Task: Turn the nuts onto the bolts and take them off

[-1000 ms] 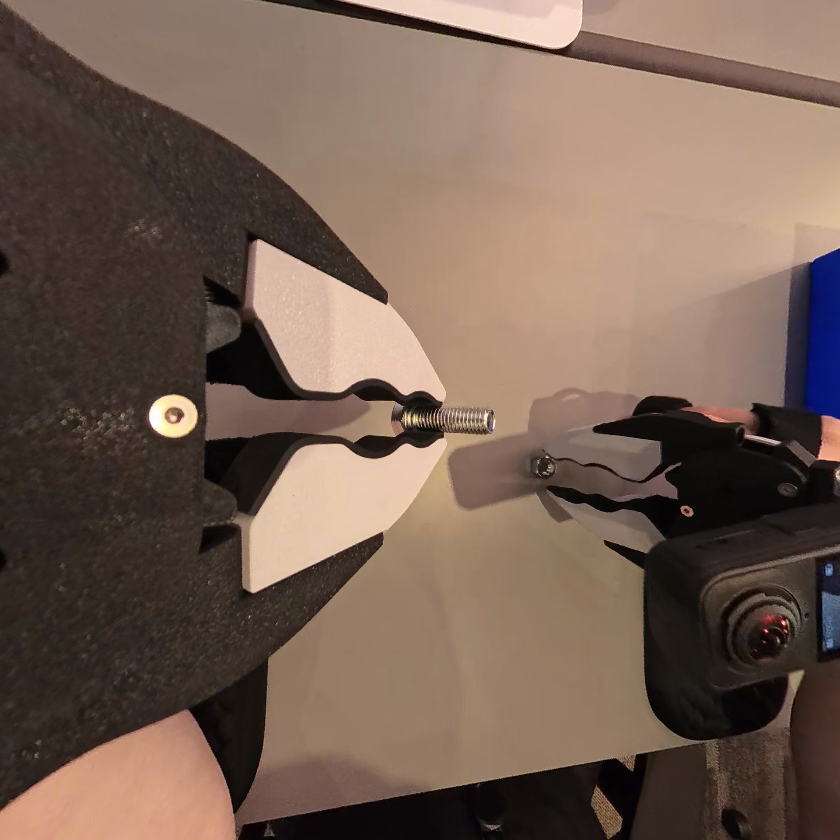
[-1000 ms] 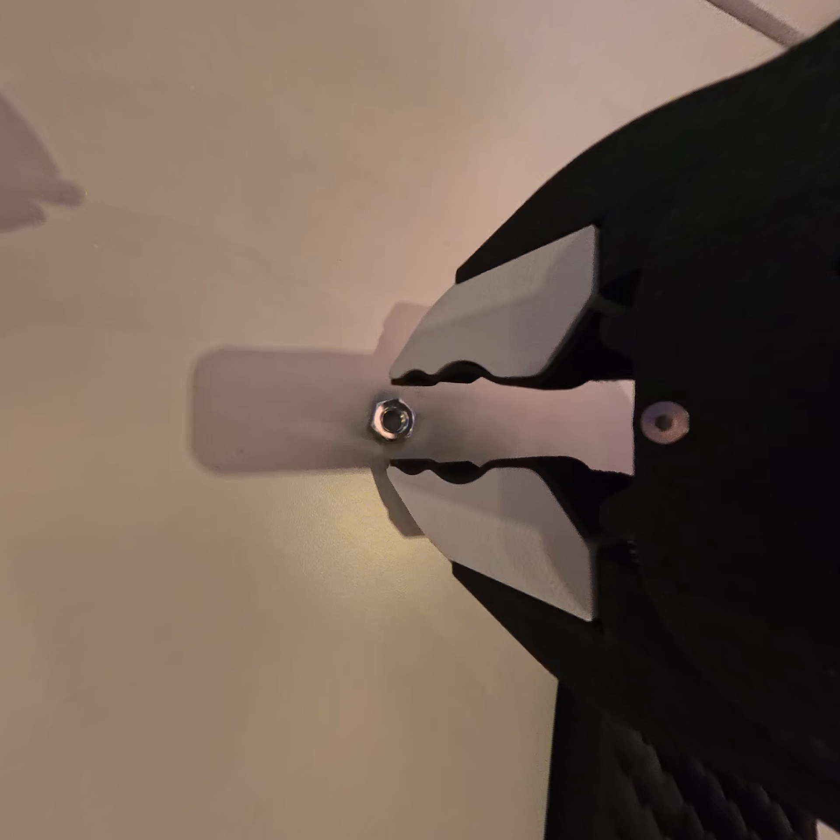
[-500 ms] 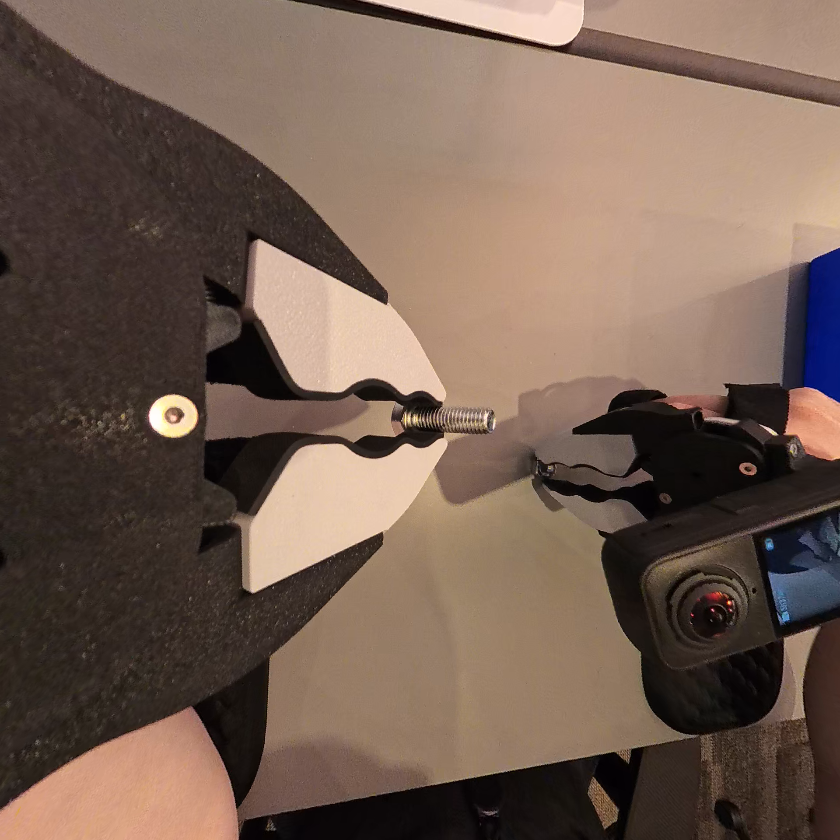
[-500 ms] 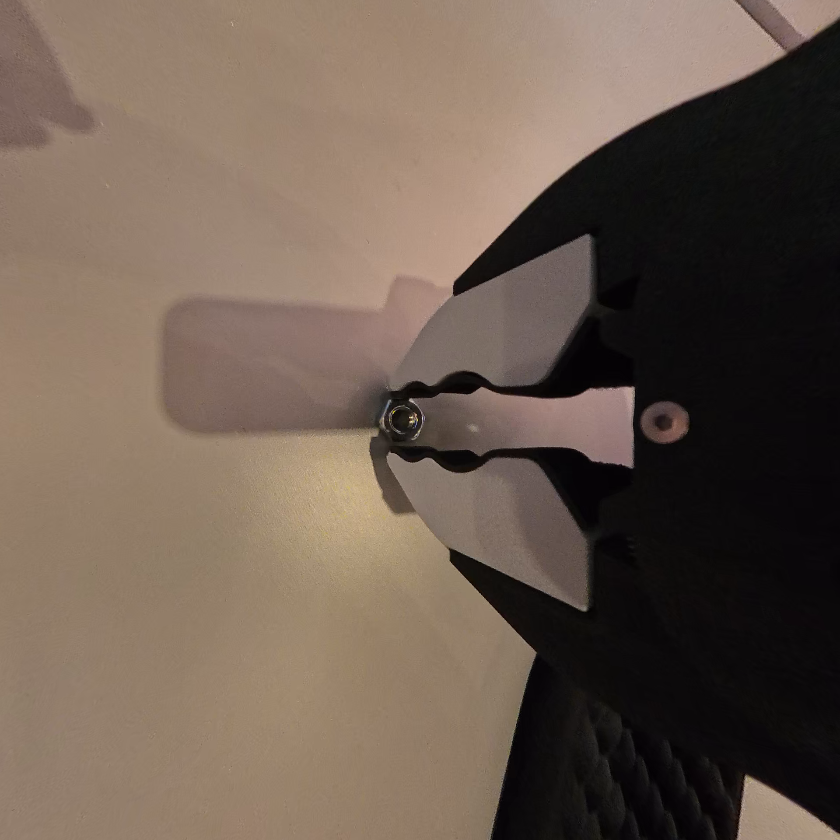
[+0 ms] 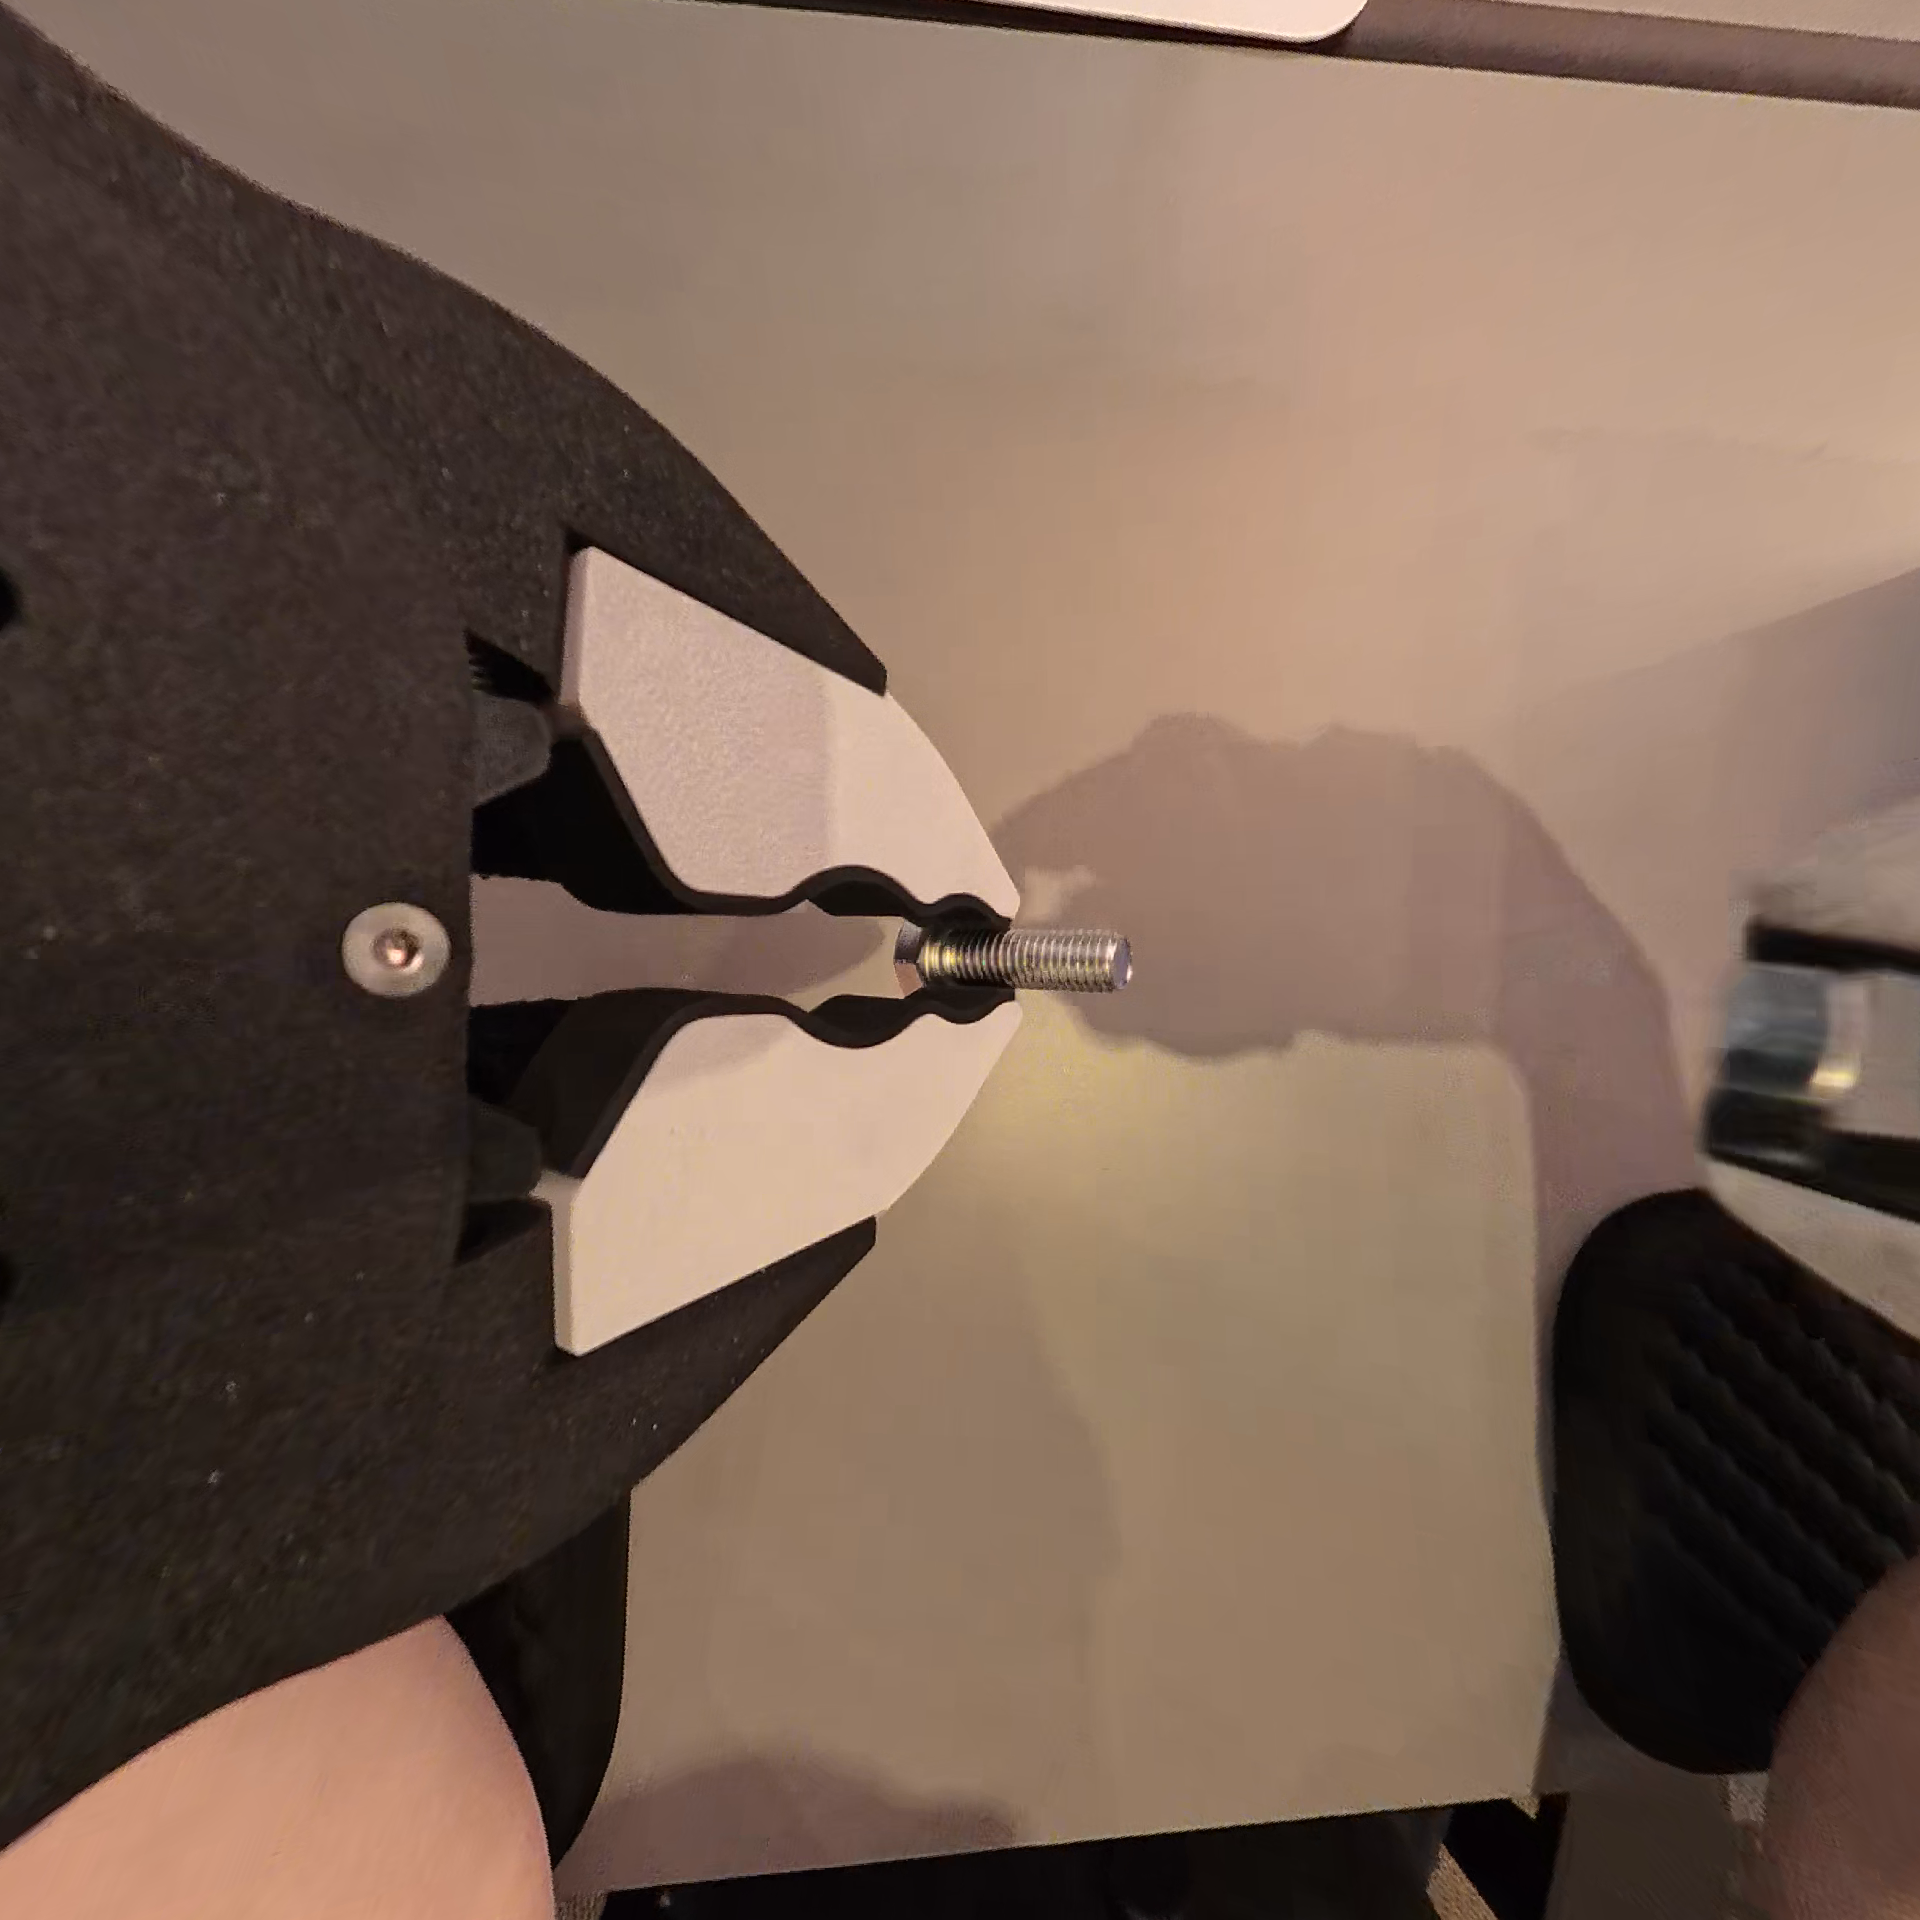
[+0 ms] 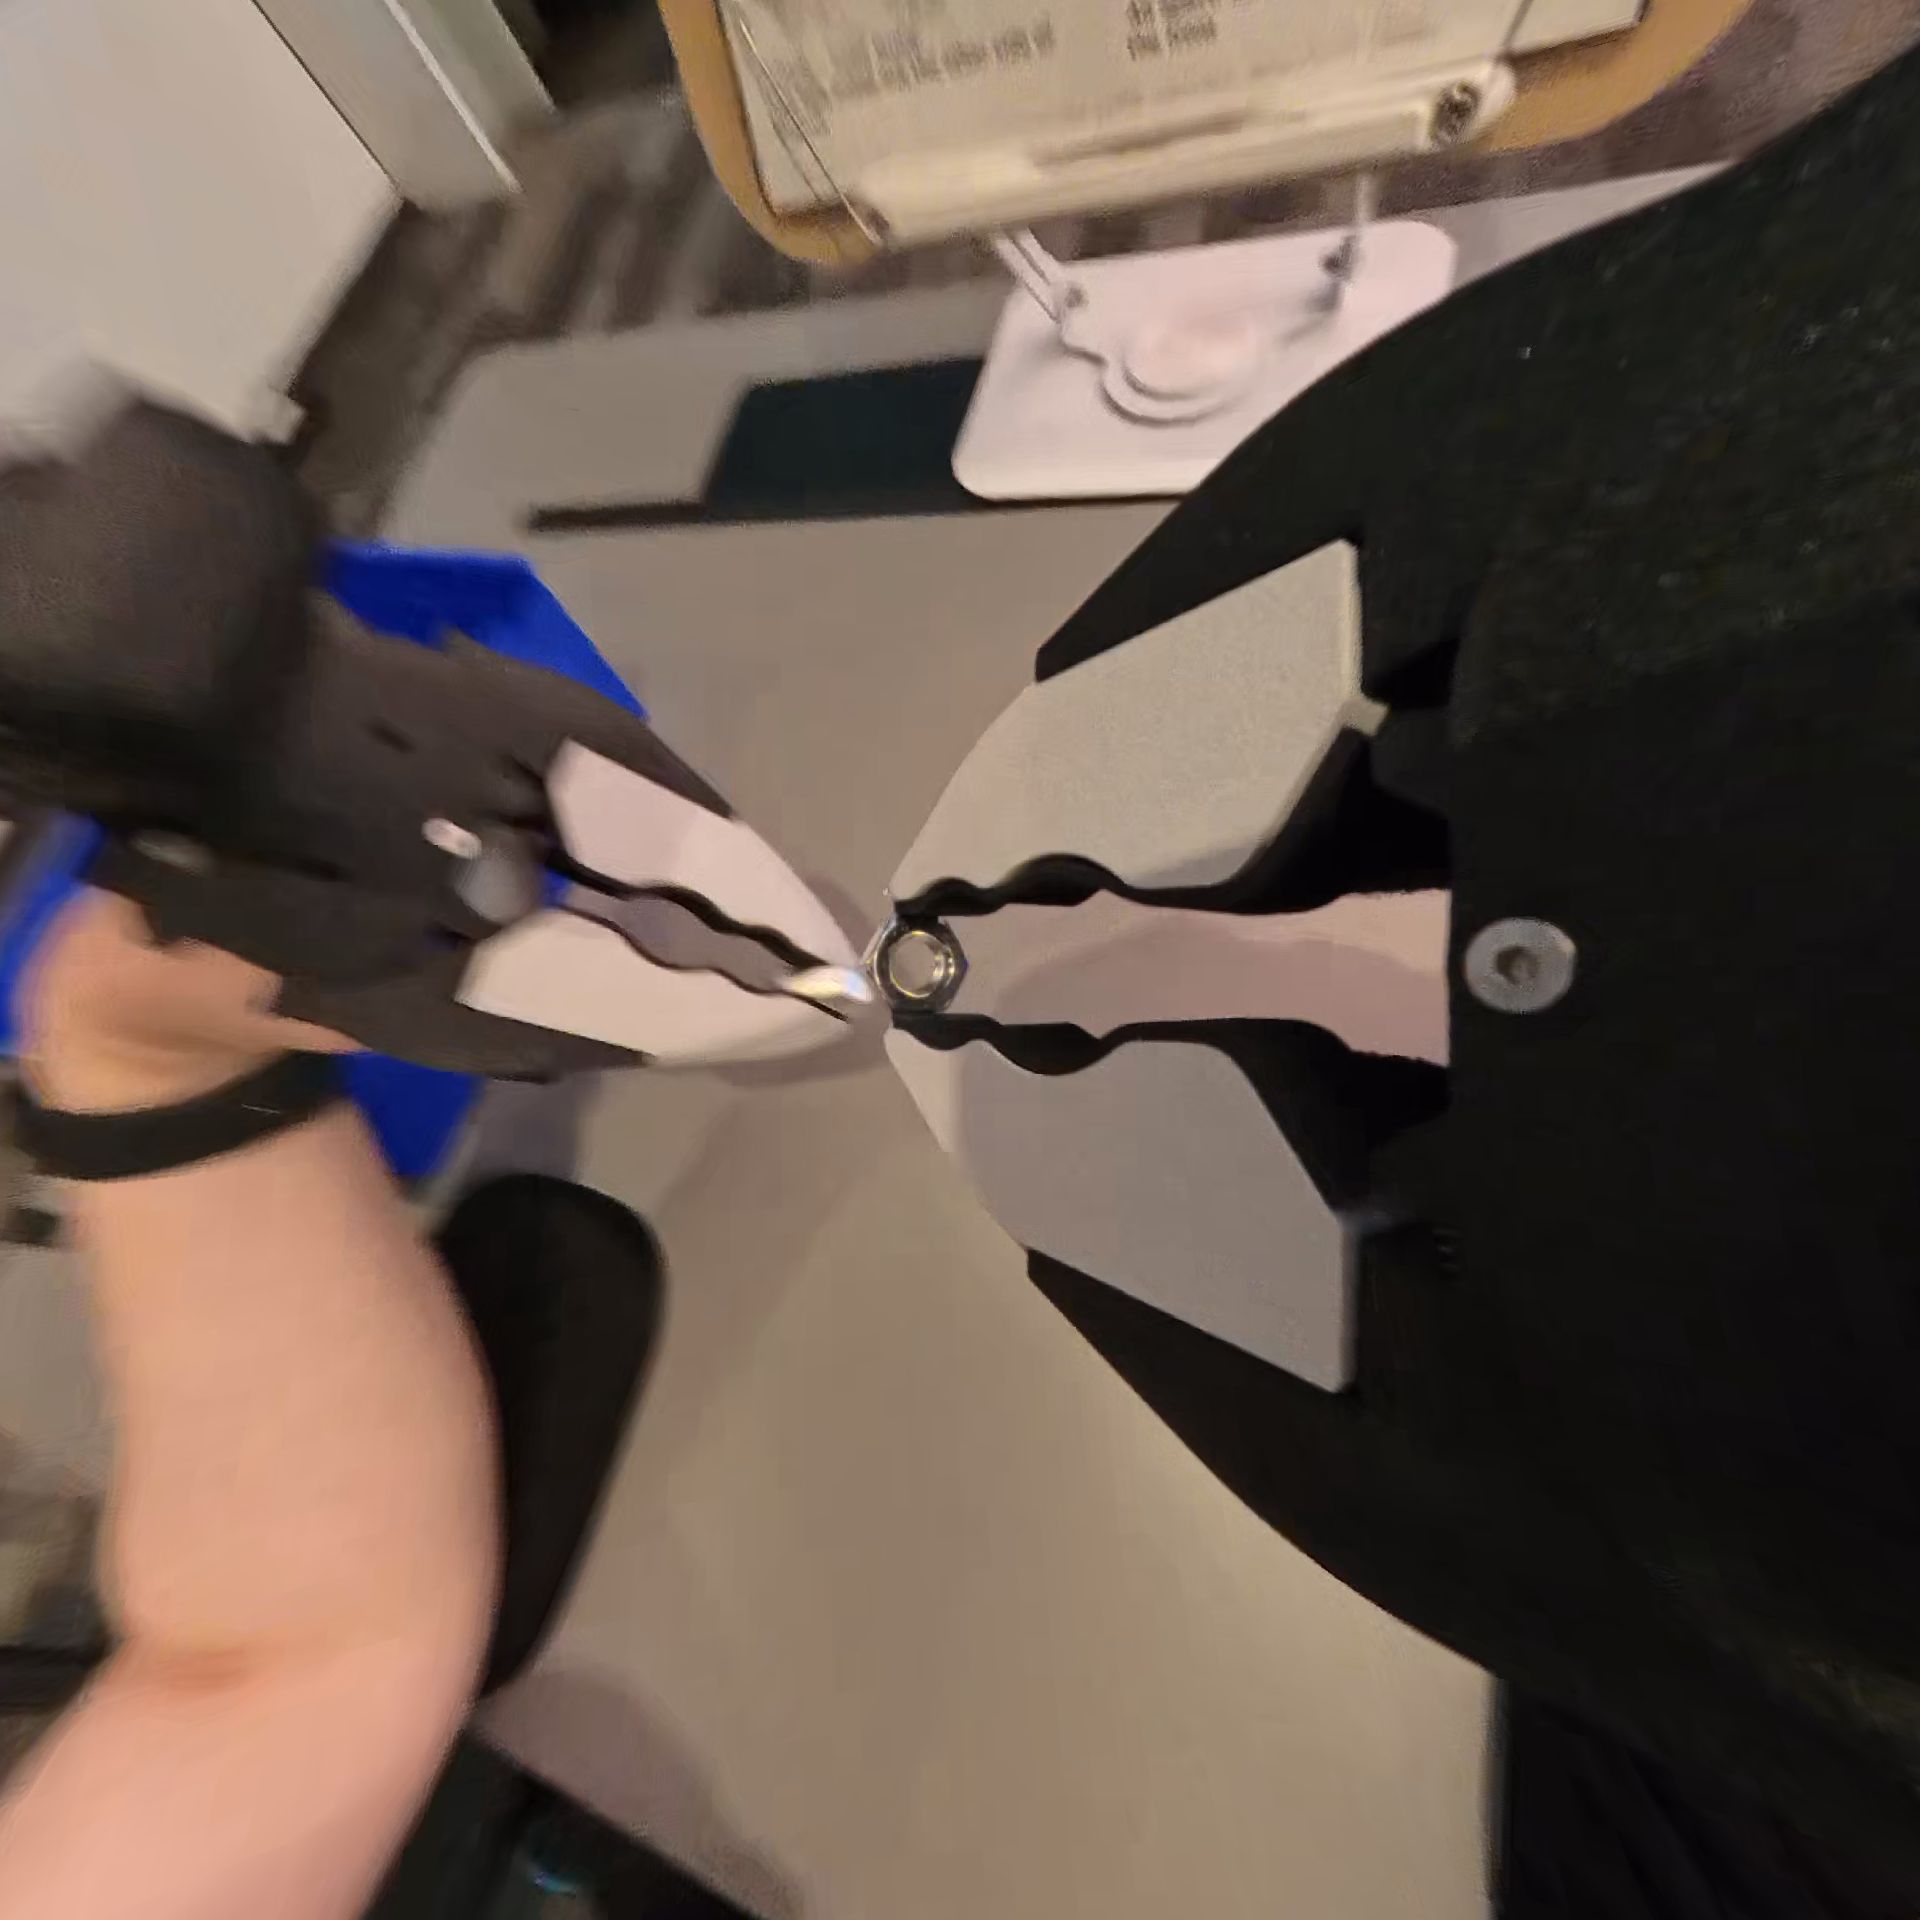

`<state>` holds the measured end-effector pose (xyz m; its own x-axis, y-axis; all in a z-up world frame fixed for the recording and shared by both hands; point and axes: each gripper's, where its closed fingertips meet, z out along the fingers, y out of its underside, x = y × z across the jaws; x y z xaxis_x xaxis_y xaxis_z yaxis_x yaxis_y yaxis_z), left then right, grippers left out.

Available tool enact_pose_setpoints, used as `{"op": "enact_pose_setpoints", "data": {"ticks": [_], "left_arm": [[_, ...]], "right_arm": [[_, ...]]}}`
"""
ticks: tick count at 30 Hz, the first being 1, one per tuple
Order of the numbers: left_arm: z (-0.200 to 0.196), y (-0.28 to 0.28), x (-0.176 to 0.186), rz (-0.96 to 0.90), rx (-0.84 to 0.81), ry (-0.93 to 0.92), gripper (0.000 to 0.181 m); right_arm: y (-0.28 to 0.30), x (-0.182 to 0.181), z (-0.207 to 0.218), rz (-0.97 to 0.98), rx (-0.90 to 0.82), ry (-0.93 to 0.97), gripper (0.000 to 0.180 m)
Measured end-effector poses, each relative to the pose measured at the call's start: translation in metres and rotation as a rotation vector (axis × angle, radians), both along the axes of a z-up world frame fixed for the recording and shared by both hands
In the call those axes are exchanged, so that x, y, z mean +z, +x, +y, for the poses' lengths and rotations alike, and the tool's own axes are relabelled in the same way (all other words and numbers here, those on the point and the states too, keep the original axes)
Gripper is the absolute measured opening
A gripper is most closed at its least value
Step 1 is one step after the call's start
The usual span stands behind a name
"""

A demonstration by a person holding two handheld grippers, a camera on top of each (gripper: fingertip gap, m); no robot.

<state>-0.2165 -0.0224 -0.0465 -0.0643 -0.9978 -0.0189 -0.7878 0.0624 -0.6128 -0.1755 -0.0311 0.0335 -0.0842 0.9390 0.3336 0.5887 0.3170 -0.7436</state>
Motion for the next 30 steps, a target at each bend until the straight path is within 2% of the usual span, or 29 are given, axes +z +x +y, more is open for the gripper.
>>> {"op": "enact_pose_setpoints", "data": {"ticks": [3, 7, 14, 25, 30], "left_arm": [[-0.003, 0.003, 0.001, 0.018, -0.007, 0.019, 0.009], [-0.006, 0.004, 0.003, 0.029, -0.02, 0.038, 0.009], [-0.012, 0.004, 0.01, -0.01, -0.051, 0.03, 0.009], [-0.048, 0.001, 0.034, -0.144, -0.227, -0.059, 0.009], [-0.028, -0.003, 0.039, -0.161, -0.117, 0.002, 0.009]], "right_arm": [[-0.015, 0.011, -0.006, 0.11, 0.048, 0.036, 0.017], [-0.021, -0.031, 0.001, -0.002, 0.054, 0.144, 0.017], [-0.031, -0.041, -0.005, 0.008, 0.11, 0.137, 0.017], [-0.039, -0.02, -0.04, 0.022, 0.209, 0.195, 0.017], [-0.043, -0.014, -0.024, 0.043, 0.074, 0.146, 0.017]]}}
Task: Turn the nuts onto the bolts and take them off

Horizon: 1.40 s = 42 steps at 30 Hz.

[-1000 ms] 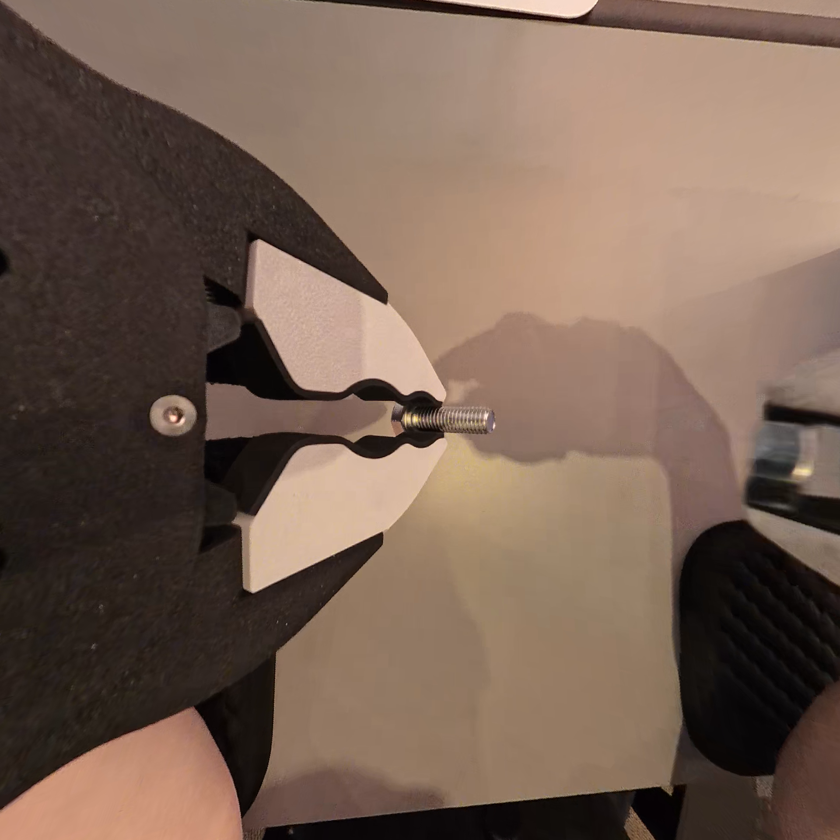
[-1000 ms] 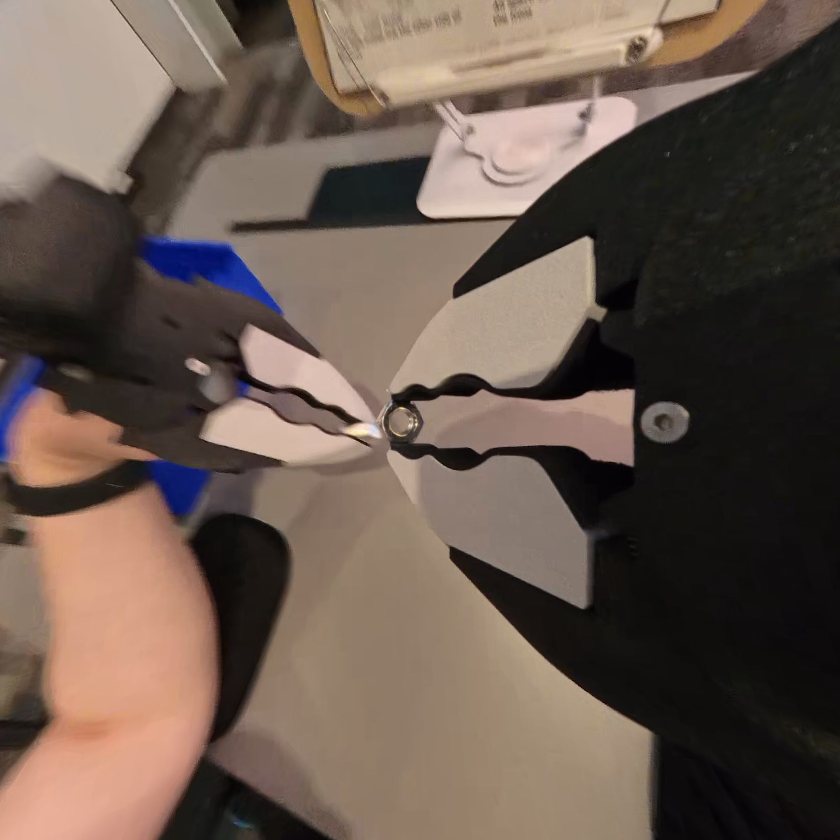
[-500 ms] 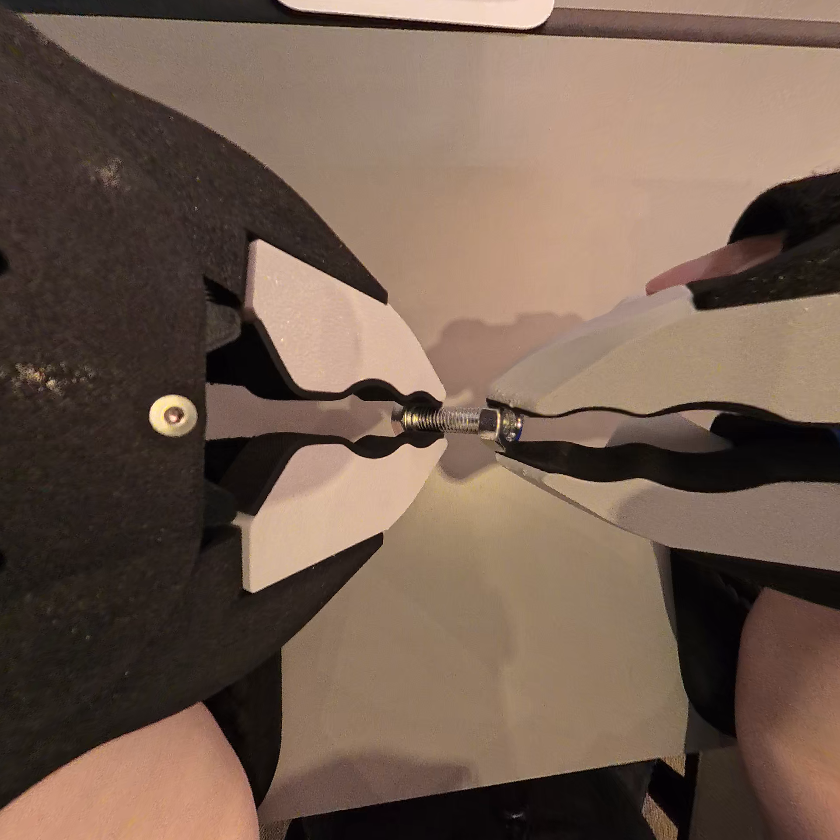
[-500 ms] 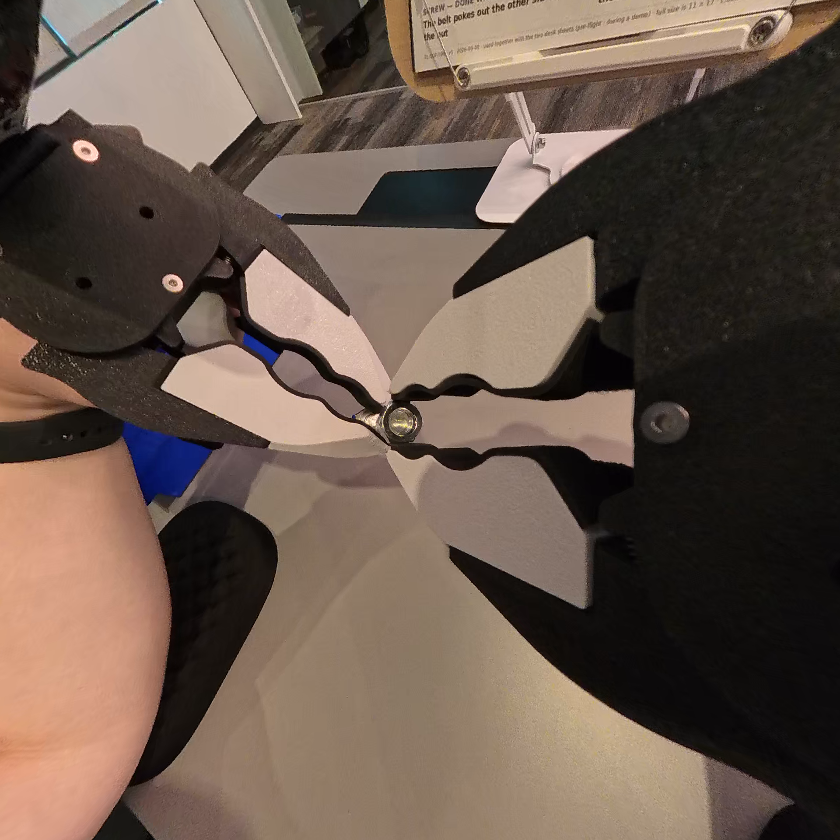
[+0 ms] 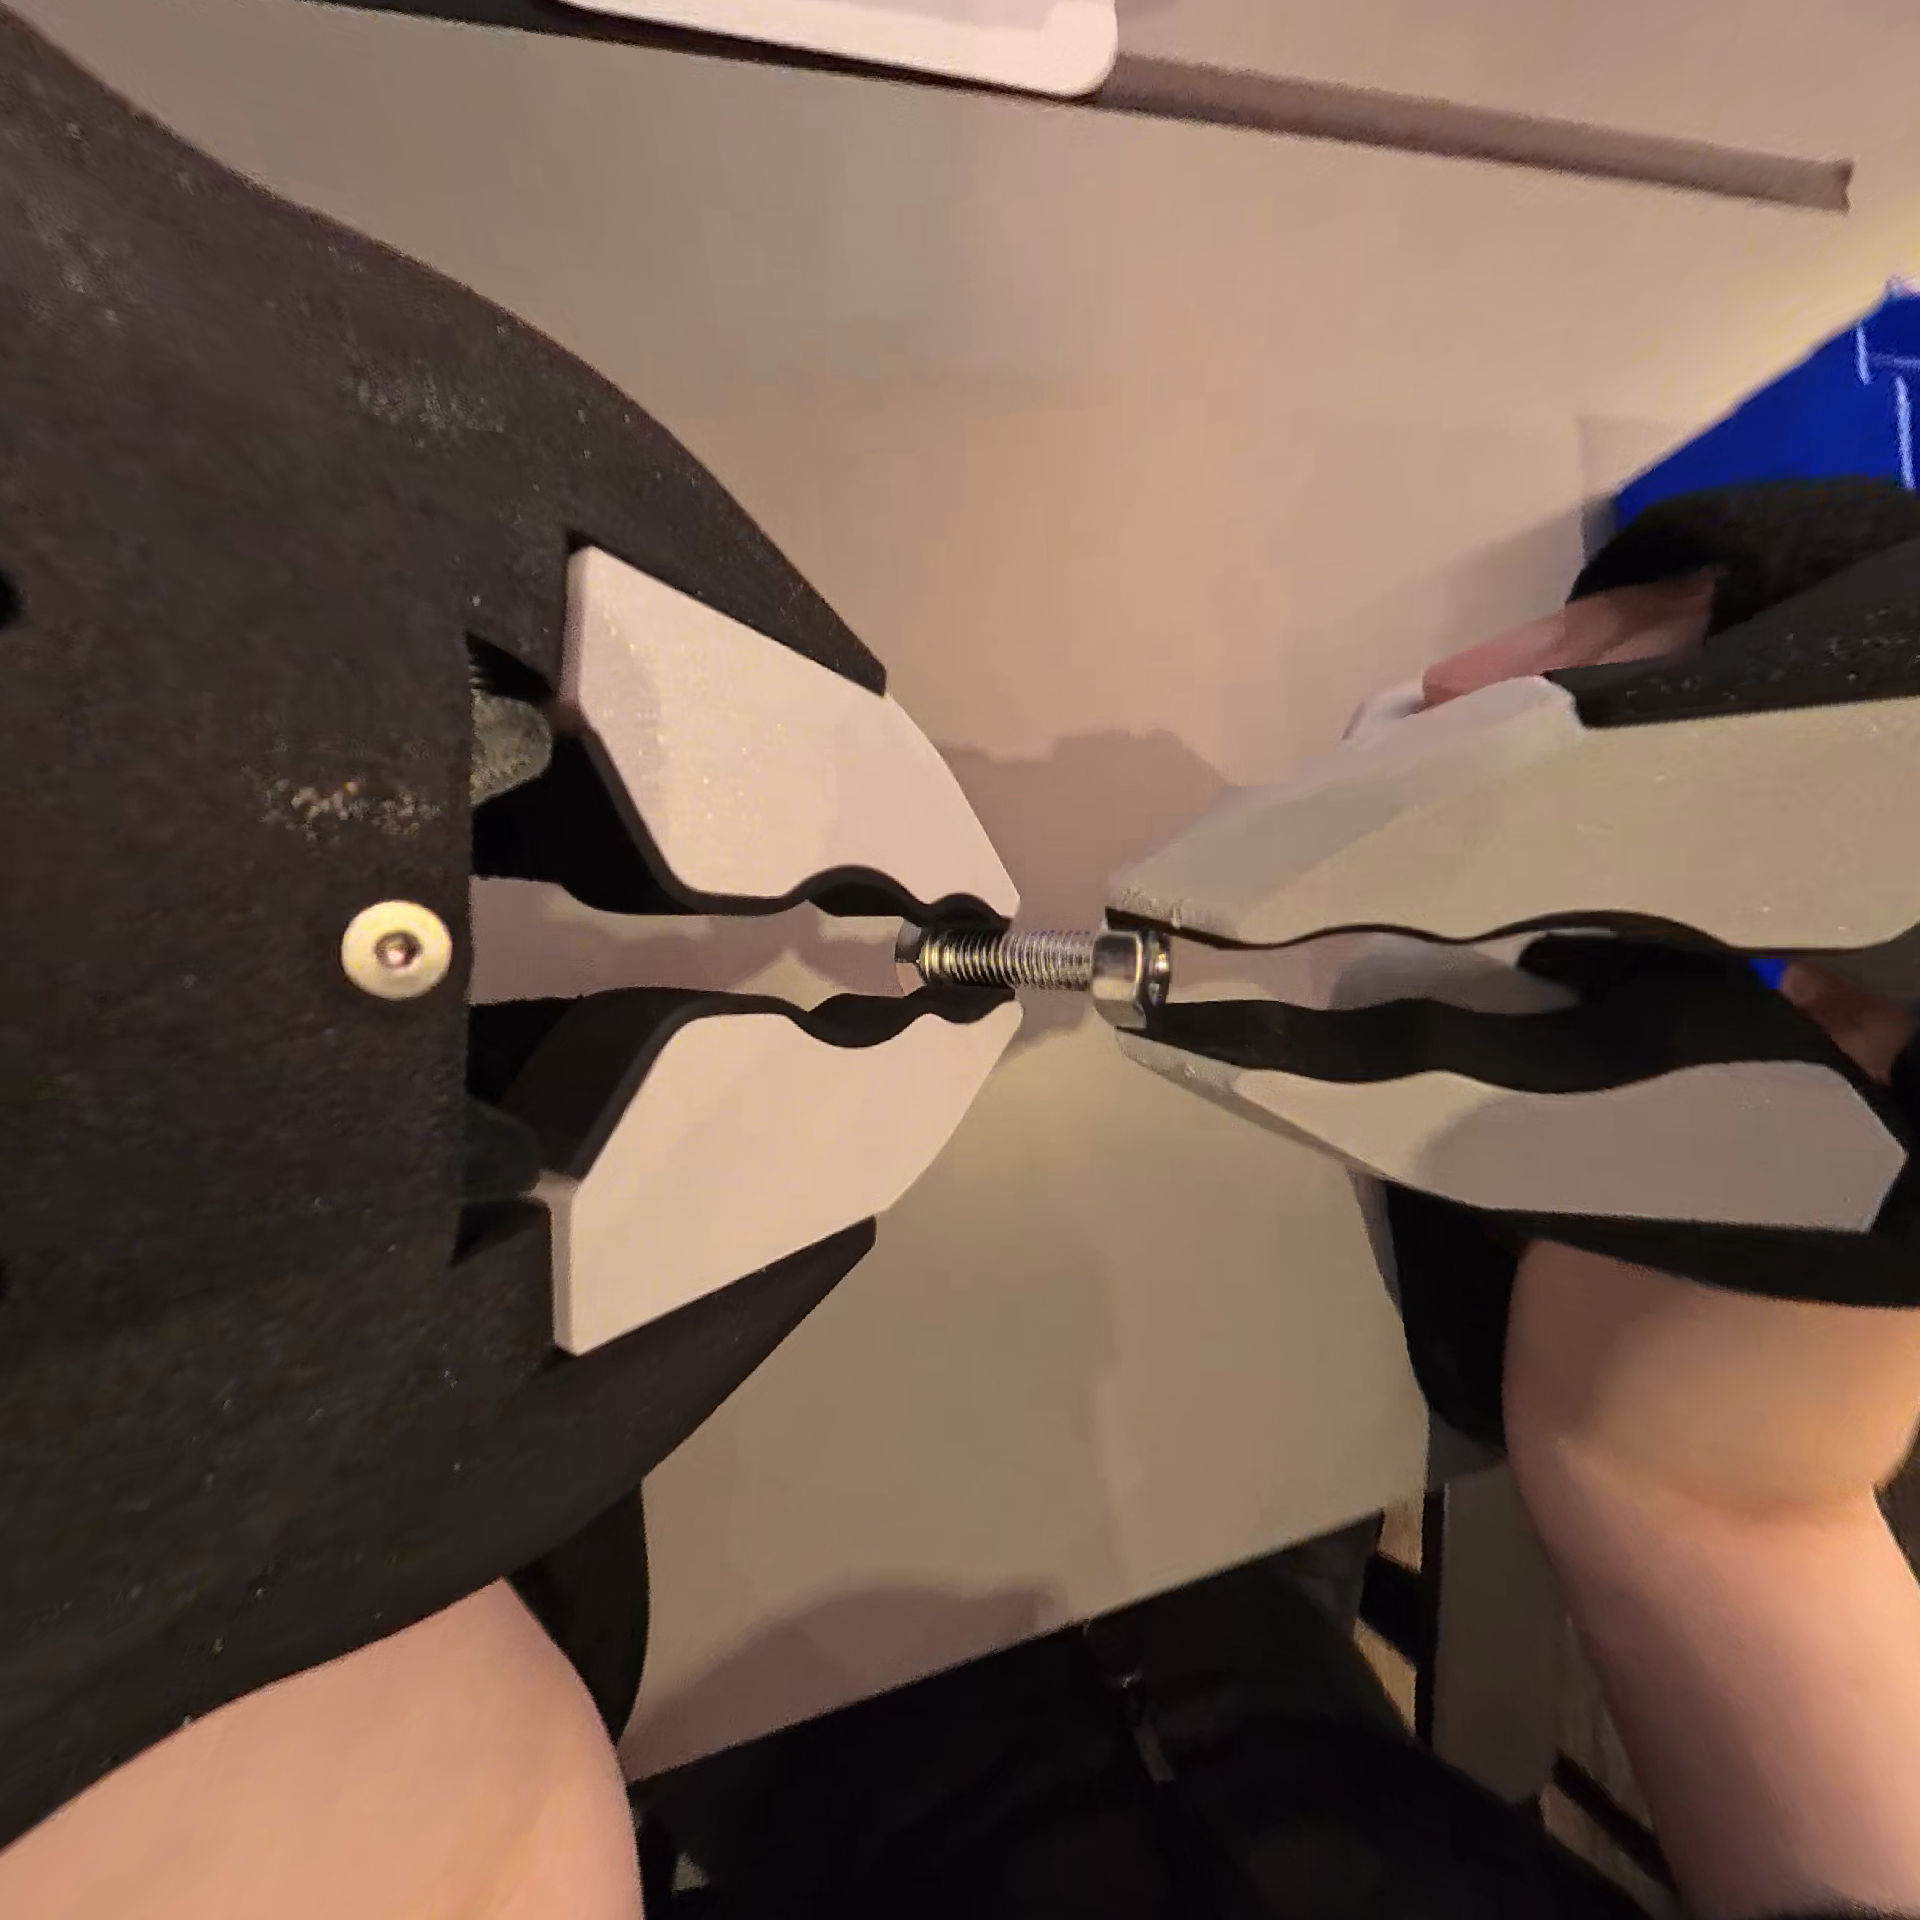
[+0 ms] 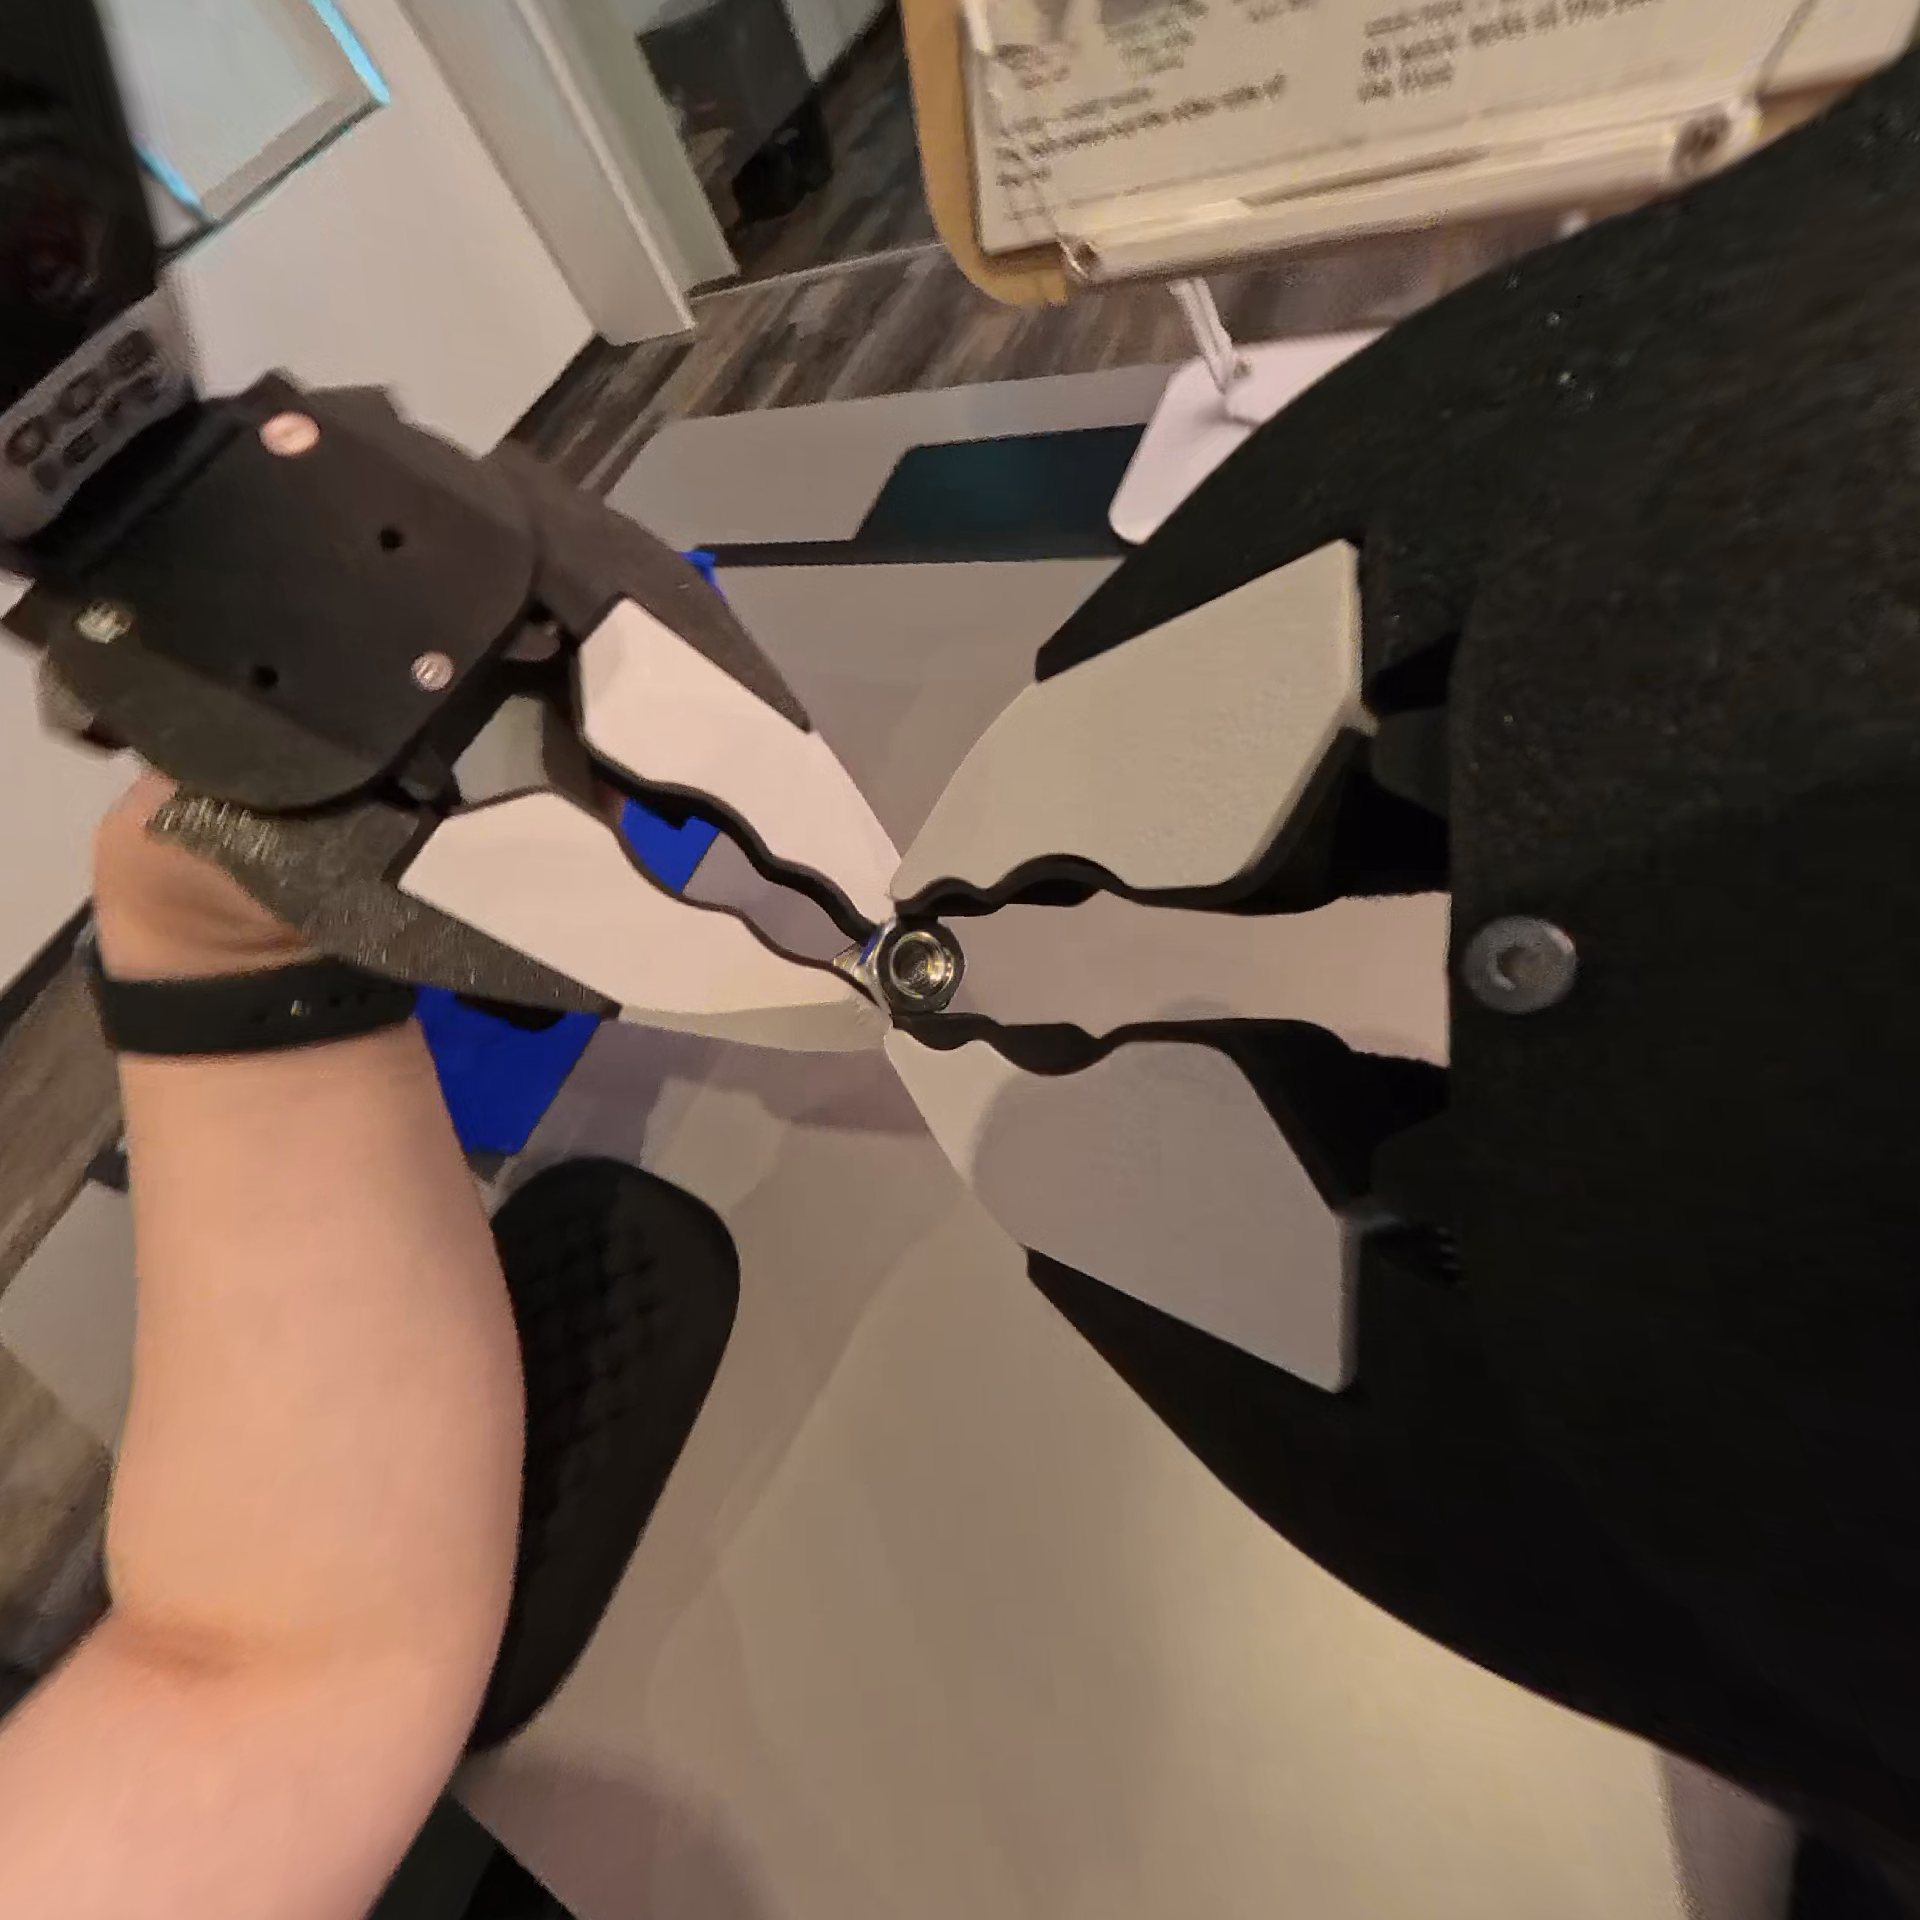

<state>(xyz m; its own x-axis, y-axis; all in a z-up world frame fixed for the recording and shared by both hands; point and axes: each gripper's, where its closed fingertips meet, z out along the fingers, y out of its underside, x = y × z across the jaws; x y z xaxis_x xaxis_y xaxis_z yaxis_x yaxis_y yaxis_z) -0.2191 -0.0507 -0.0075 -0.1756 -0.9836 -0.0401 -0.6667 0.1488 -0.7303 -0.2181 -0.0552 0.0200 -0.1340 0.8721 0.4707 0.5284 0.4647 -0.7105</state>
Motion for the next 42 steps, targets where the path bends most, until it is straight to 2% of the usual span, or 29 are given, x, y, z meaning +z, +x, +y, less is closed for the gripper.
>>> {"op": "enact_pose_setpoints", "data": {"ticks": [9, 14, 21, 25, 27, 28, 31, 35, 38, 42], "left_arm": [[0.057, -0.018, -0.012, 0.062, 0.279, 0.104, 0.009], [0.069, -0.019, -0.015, 0.074, 0.335, 0.139, 0.009], [0.065, -0.018, -0.015, 0.05, 0.309, 0.112, 0.009], [0.056, -0.015, -0.01, 0.005, 0.254, 0.079, 0.009], [0.054, -0.013, -0.009, -0.012, 0.238, 0.064, 0.009], [0.054, -0.012, -0.01, -0.015, 0.234, 0.055, 0.009], [0.058, -0.015, -0.021, 0.017, 0.248, 0.039, 0.009], [0.064, -0.018, -0.027, 0.031, 0.27, 0.024, 0.009], [0.066, -0.018, -0.028, 0.028, 0.278, 0.025, 0.009], [0.068, -0.02, -0.027, 0.029, 0.286, 0.027, 0.009]], "right_arm": [[-0.014, -0.015, 0.055, 0.177, -0.276, -0.383, 0.017], [-0.015, -0.018, 0.071, 0.237, -0.376, -0.503, 0.017], [-0.016, -0.017, 0.069, 0.229, -0.344, -0.461, 0.017], [-0.007, -0.011, 0.069, 0.203, -0.314, -0.283, 0.035], [-0.003, -0.009, 0.061, 0.192, -0.251, -0.2, 0.005], [-0.004, -0.012, 0.056, 0.184, -0.208, -0.204, 0.005], [0.005, -0.03, 0.067, 0.133, -0.244, -0.249, 0.014], [0.032, -0.079, 0.07, -0.007, -0.222, -0.421, 0.008], [0.035, -0.103, 0.066, 0.128, -0.118, -0.621, 0.0], [0.028, -0.122, 0.069, 0.127, -0.118, -0.665, 0.0]]}}
